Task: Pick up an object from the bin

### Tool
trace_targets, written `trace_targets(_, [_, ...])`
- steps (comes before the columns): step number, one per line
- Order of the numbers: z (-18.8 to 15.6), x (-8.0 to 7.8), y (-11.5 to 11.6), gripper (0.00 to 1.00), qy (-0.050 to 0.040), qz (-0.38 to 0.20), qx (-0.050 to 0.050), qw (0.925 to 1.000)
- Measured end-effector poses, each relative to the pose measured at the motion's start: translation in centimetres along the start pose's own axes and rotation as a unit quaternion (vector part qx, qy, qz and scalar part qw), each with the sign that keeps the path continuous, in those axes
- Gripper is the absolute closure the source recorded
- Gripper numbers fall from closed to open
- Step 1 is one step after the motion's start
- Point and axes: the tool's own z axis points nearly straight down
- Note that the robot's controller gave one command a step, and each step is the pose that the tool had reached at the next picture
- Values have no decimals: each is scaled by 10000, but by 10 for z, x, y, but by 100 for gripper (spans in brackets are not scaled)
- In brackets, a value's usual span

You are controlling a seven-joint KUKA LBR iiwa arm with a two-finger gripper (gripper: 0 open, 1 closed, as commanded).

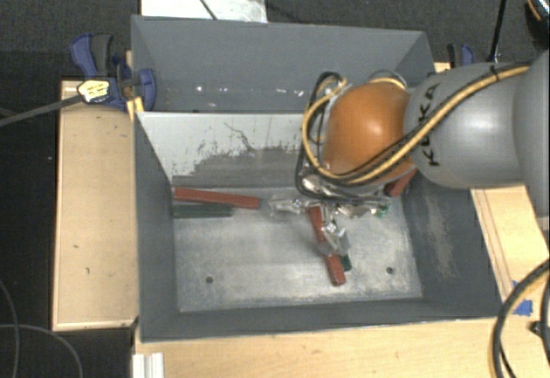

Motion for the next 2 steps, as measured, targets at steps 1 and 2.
trace_targets(1, [-72,45,-36,0,-2,394,36,9992])
trace_targets(2, [2,51,-27,0,26,1814,-2,9834])
